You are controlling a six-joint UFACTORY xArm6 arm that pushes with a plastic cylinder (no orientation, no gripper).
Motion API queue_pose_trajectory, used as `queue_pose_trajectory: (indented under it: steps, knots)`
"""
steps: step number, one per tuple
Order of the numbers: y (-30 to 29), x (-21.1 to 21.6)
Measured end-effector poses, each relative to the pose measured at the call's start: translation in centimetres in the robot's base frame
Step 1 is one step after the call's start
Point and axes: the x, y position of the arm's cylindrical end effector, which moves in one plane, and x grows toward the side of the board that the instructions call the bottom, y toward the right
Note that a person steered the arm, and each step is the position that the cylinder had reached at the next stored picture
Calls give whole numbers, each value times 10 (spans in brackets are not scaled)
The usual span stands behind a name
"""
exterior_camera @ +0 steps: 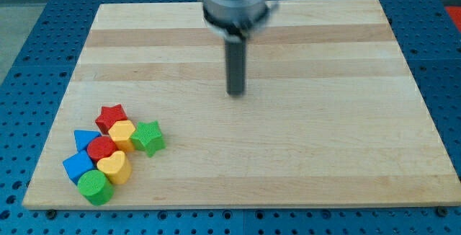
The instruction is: Move the arm to the bottom left
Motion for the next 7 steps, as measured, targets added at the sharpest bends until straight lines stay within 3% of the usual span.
queue_pose_trajectory:
  steps: [1, 2, 3, 4, 5, 7]
  knots:
    - [-89, -39]
    - [-175, -42]
    - [-241, 9]
    - [-274, 58]
    - [-274, 58]
    - [-274, 107]
